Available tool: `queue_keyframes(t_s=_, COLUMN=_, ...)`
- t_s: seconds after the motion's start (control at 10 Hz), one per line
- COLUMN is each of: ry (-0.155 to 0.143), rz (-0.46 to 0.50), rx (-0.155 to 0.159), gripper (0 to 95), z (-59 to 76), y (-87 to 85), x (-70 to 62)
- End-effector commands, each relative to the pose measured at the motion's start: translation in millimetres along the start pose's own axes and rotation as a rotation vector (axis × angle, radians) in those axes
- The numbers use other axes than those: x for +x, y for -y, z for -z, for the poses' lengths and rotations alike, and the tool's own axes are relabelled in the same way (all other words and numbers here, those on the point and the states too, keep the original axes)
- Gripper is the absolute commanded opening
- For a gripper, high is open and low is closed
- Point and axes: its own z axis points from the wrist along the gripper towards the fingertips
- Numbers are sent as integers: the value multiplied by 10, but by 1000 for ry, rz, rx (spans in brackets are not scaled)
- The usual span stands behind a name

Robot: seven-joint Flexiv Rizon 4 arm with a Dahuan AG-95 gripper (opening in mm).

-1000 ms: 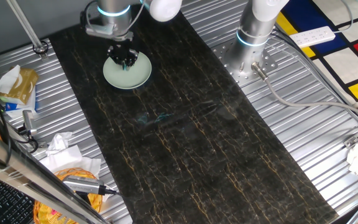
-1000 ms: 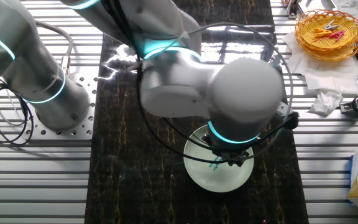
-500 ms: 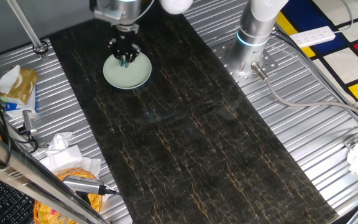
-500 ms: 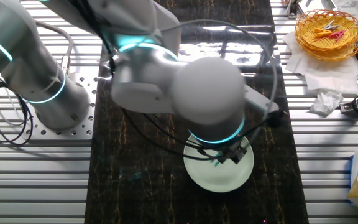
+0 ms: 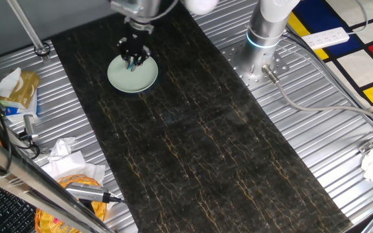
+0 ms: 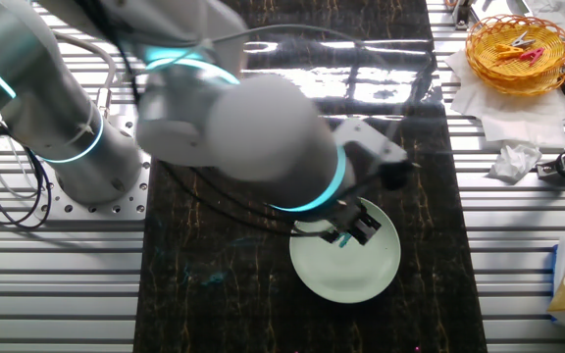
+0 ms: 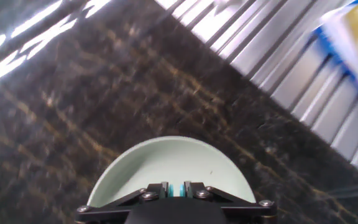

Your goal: Use a clamp

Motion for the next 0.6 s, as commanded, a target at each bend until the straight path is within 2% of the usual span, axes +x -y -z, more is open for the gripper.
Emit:
queue_keyframes(t_s=0.1, ry=67, rz=10, rx=81, gripper=0, z=87, y=56, x=-168)
queue_keyframes(t_s=0.3, ry=65, rz=50, rx=85, gripper=0, z=124, y=117, x=-307)
queue_keyframes(t_s=0.6, ry=78, rz=43, rx=80, gripper=0, z=122, y=137, x=-353)
